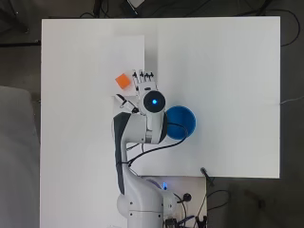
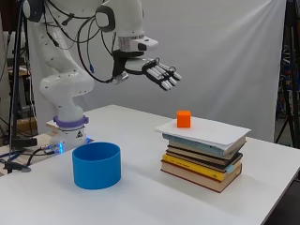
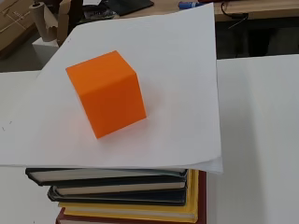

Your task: Teleoperate dual arm-hand system to pick and place objects

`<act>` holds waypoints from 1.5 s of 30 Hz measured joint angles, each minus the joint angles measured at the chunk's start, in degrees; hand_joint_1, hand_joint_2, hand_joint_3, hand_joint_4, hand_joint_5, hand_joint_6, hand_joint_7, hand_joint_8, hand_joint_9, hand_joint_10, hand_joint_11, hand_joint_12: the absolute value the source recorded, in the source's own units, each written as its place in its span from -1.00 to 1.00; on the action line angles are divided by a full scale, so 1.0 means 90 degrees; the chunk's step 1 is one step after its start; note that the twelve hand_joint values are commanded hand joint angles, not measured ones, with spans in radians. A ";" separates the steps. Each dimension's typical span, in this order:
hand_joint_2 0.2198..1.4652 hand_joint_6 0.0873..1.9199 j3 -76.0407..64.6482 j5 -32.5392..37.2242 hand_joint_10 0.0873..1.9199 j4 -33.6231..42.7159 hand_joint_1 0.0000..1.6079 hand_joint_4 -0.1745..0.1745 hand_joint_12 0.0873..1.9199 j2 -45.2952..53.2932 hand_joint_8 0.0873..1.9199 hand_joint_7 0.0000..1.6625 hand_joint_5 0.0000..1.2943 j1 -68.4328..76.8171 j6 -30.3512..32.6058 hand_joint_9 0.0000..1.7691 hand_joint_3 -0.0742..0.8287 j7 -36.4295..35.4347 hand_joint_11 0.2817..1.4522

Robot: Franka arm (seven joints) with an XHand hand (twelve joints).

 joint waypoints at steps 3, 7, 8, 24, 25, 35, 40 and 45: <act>0.13 -1.00 0.0150 0.0063 -1.00 -0.0439 -0.92 0.38 -1.00 -0.0001 -1.00 -0.70 -0.78 0.0022 0.0686 -0.56 -0.85 0.0046 -0.68; 0.11 -1.00 0.0266 0.0262 -1.00 -0.0611 -0.92 0.34 -1.00 0.0279 -1.00 -0.74 -0.91 0.0067 0.1023 -0.59 -0.85 -0.0098 -0.70; 0.11 -1.00 0.0308 0.0319 -1.00 -0.0513 -0.92 0.38 -1.00 0.0409 -1.00 -0.70 -0.84 0.0081 0.1012 -0.57 -0.85 -0.0101 -0.69; 0.10 -1.00 0.0518 0.0870 -1.00 0.0995 -0.91 0.22 -1.00 0.2060 -1.00 -0.69 -0.66 0.0136 0.0573 -0.63 -0.85 0.0765 -0.66; 0.08 -1.00 0.0506 0.0822 -1.00 0.0898 -0.90 0.27 -1.00 0.2042 -1.00 -0.68 -0.65 0.0131 0.0678 -0.62 -0.85 0.0675 -0.66; 0.11 -1.00 0.0523 0.0725 -1.00 0.0217 -0.84 0.38 -1.00 0.1919 -1.00 -0.65 -0.63 0.0137 0.1151 -0.59 -0.82 -0.0808 -0.66; 0.34 -1.00 0.0471 0.0872 -1.00 -0.0010 -0.70 0.55 -1.00 0.1989 -1.00 -0.12 -0.09 0.0128 0.1211 -0.11 -0.83 -0.1032 -0.35; 0.61 0.32 0.0265 0.1422 0.89 -0.0142 0.12 0.89 0.88 0.2025 0.91 0.35 0.14 0.0100 0.1238 0.65 -0.81 -0.1782 0.44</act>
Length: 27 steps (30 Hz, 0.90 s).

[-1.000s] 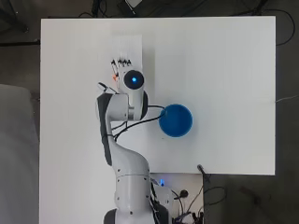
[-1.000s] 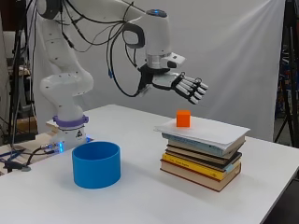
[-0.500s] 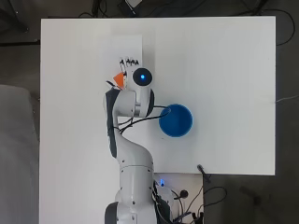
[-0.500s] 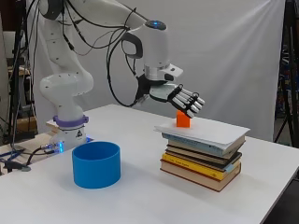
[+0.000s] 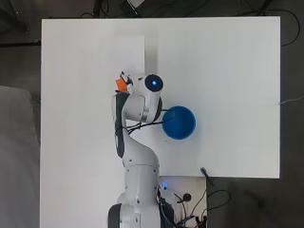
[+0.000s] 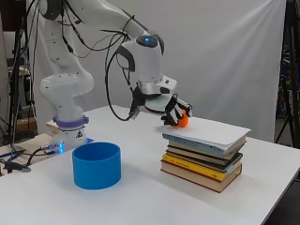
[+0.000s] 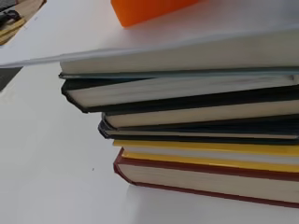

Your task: Teleoperate dual arm-hand system to pick and place objects

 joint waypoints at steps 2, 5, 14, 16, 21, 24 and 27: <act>0.63 0.39 -0.0059 0.0156 0.98 -0.0009 0.12 0.98 0.98 -0.0061 1.00 0.35 0.13 -0.0004 -0.0031 0.68 -0.82 -0.0545 0.49; 0.65 0.43 -0.0150 0.0277 1.00 0.0080 0.11 1.00 1.00 -0.0249 1.00 0.30 0.10 -0.0017 -0.0123 0.64 -0.83 -0.1221 0.46; 0.68 0.50 -0.0499 -0.0158 1.00 0.1491 0.08 1.00 0.95 -0.0751 1.00 0.03 0.03 -0.0119 -0.0974 0.37 -0.83 -0.0371 0.12; 0.68 0.50 -0.0632 -0.0365 1.00 0.1777 0.08 1.00 0.94 -0.0848 1.00 0.01 0.03 -0.0165 -0.1202 0.34 -0.83 -0.0053 0.07; 0.65 0.45 -0.1020 -0.0808 1.00 0.1996 0.11 1.00 0.91 -0.1188 1.00 0.12 0.10 -0.0294 -0.1315 0.38 -0.84 0.0389 0.07; 0.62 0.40 -0.1331 -0.1032 1.00 0.2126 0.14 1.00 0.92 -0.1454 1.00 0.26 0.15 -0.0388 -0.1393 0.51 -0.84 0.0408 0.24; 0.58 0.33 -0.1581 -0.1210 1.00 0.2109 0.16 1.00 0.90 -0.1718 0.95 0.36 0.22 -0.0457 -0.1366 0.58 -0.85 0.0299 0.34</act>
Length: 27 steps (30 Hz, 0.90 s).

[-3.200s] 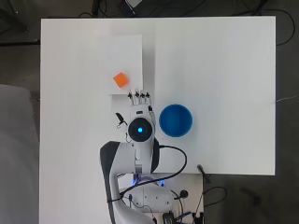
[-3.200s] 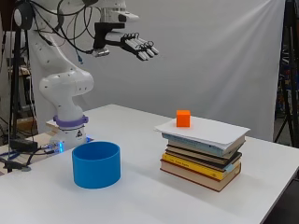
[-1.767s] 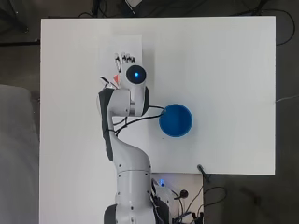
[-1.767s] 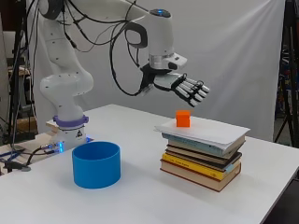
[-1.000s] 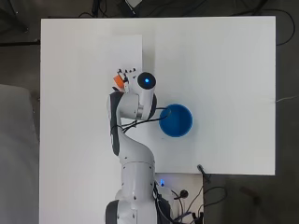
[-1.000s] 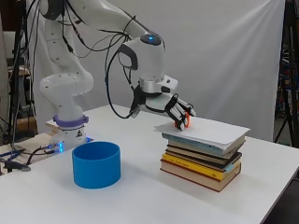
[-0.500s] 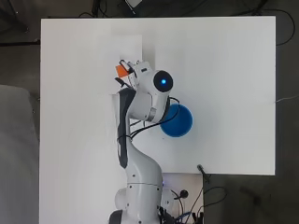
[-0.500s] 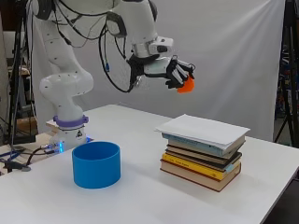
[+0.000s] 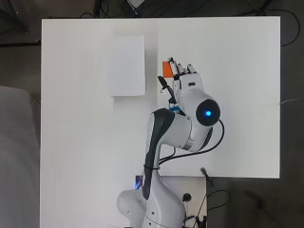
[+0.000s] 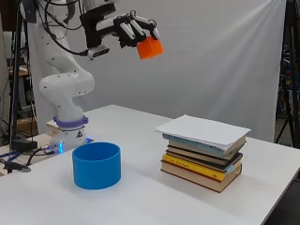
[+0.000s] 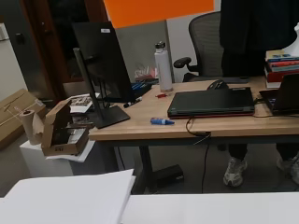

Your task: Teleoperate dual arm-hand system to pick and place objects

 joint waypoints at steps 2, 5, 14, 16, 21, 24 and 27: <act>0.56 0.29 -0.0301 -0.0066 0.97 -0.0030 0.17 1.00 0.88 -0.0017 0.86 0.39 0.25 -0.0051 0.0065 0.59 -0.84 -0.0156 0.35; 0.58 0.34 -0.0666 -0.0221 0.95 -0.0297 0.14 1.00 0.87 -0.0110 0.83 0.40 0.20 -0.0156 0.0163 0.59 -0.83 -0.0227 0.35; 0.61 0.41 -0.1184 -0.0639 0.82 -0.1460 0.13 1.00 0.79 -0.0988 0.72 0.30 0.15 -0.0470 0.0112 0.48 -0.83 -0.0233 0.16; 0.62 0.43 -0.1318 -0.0648 0.82 -0.1632 0.12 1.00 0.79 -0.1002 0.74 0.30 0.14 -0.0487 -0.0005 0.49 -0.83 -0.0098 0.19; 0.65 0.47 -0.1684 -0.0614 0.71 -0.1705 0.10 1.00 0.72 -0.0485 0.59 0.18 0.10 -0.0380 0.0173 0.35 -0.83 -0.0176 0.01; 0.66 0.56 -0.1902 -0.0566 0.63 -0.1715 0.40 -0.65 0.56 0.0011 0.38 0.10 -0.12 -0.0309 0.0342 0.20 -0.81 -0.0326 -0.25; 0.66 0.57 -0.1932 -0.0600 0.62 -0.1975 0.47 -0.96 0.49 0.0210 0.35 0.08 -0.15 -0.0293 0.0472 0.15 -0.82 -0.0402 -0.34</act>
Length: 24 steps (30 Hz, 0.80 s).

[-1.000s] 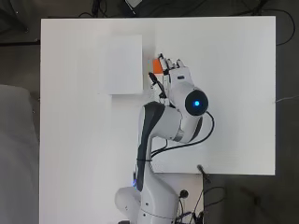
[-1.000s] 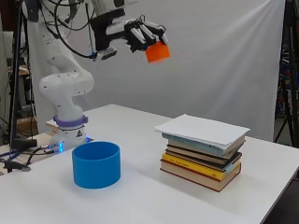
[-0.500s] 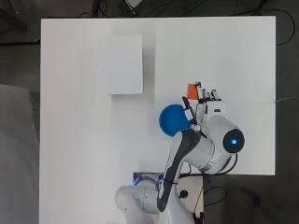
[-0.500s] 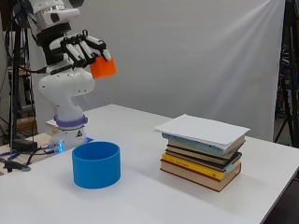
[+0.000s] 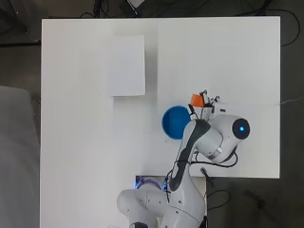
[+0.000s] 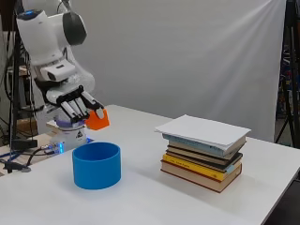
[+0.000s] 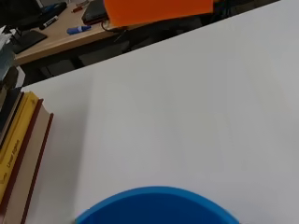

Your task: Teleoperate dual arm-hand system to pick and place objects

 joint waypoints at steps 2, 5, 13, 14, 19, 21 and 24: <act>0.67 0.53 0.0032 -0.0009 0.70 -0.0254 0.47 -0.99 0.54 -0.0004 0.41 0.06 -0.14 0.0015 0.0097 0.14 -0.82 -0.0086 -0.33; 0.70 0.50 0.0099 0.0086 0.86 -0.0424 0.45 -0.99 0.68 0.0147 0.56 -0.01 -0.15 0.0080 0.0168 0.13 -0.81 -0.0318 -0.28; 0.79 0.54 0.0204 0.0197 1.00 -0.0687 0.33 -0.60 0.92 0.0438 0.88 -0.17 -0.18 0.0139 0.0111 0.13 -0.79 -0.1047 -0.16; 0.80 0.54 0.0211 0.0178 1.00 -0.0812 0.36 -0.71 0.91 0.0344 0.86 -0.18 -0.20 0.0113 0.0106 0.09 -0.80 -0.1077 -0.20; 0.80 0.67 0.0264 -0.0146 0.99 -0.1557 -0.01 0.86 0.66 -0.0475 0.89 -0.31 -0.14 -0.0124 0.0095 -0.11 -0.83 -0.1128 -0.47; 0.82 0.70 0.0263 -0.0330 0.96 -0.1750 -0.06 0.98 0.54 -0.0748 0.87 -0.35 -0.16 -0.0221 0.0071 -0.17 -0.83 -0.0976 -0.53; 0.82 0.71 0.0150 -0.0601 0.90 -0.1853 -0.08 1.00 0.41 -0.0830 0.86 -0.36 -0.17 -0.0300 0.0098 -0.19 -0.83 -0.0641 -0.56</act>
